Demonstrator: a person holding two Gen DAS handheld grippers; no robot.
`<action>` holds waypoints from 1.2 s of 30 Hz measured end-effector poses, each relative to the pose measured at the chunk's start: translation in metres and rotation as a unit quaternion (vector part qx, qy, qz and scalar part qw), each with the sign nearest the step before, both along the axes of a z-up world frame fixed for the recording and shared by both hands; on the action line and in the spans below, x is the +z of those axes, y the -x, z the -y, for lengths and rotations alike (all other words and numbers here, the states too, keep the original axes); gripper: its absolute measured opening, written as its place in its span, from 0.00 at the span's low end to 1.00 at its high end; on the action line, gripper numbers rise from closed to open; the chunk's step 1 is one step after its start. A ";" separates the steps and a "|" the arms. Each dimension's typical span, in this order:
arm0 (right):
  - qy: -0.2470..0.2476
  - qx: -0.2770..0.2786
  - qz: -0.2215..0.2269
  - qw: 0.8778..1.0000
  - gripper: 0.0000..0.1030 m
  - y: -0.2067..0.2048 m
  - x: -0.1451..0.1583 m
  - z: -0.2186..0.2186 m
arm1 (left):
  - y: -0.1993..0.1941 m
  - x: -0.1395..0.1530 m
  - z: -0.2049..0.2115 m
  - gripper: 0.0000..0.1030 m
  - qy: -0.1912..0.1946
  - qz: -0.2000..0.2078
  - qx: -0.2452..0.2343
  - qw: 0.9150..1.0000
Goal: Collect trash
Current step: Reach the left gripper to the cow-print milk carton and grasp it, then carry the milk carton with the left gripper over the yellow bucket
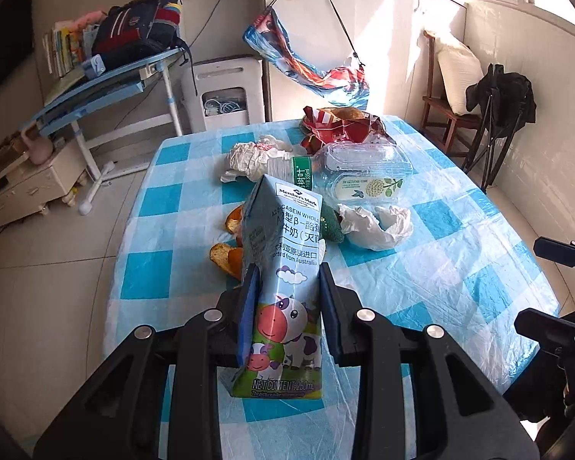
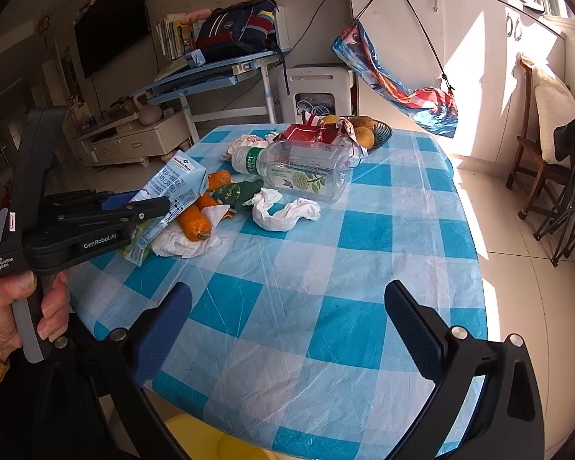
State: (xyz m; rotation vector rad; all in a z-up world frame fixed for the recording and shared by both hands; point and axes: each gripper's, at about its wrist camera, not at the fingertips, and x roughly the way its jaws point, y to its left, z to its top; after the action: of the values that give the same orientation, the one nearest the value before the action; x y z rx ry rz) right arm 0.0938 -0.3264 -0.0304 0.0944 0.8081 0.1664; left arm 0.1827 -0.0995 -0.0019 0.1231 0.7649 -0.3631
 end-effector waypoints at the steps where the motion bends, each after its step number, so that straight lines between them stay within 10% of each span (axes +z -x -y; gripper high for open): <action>1: 0.000 0.005 -0.001 1.000 0.94 -0.005 -0.001 -0.002 | 0.002 0.006 -0.010 0.28 0.023 0.000 0.005 1.000; 10: 0.008 0.039 -0.023 0.999 0.90 -0.084 -0.019 -0.025 | 0.011 0.015 -0.087 0.29 0.122 -0.025 0.081 0.989; 18: -0.011 0.021 -0.086 0.996 0.37 -0.125 -0.053 -0.025 | 0.010 0.009 -0.080 0.29 0.098 -0.022 0.079 0.992; 24: -0.022 0.023 -0.076 0.997 0.13 -0.113 -0.046 -0.022 | 0.013 0.010 -0.076 0.29 0.101 -0.019 0.074 0.992; 36: -0.068 0.105 -0.045 0.991 0.12 -0.003 -0.003 -0.063 | 0.050 0.012 -0.082 0.29 0.112 -0.011 0.059 0.992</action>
State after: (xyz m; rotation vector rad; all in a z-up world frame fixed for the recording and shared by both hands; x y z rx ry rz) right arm 0.0970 -0.2631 -0.0339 0.1475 0.8968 0.4183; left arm 0.1331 -0.0177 0.0105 -0.1372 0.7436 -0.3364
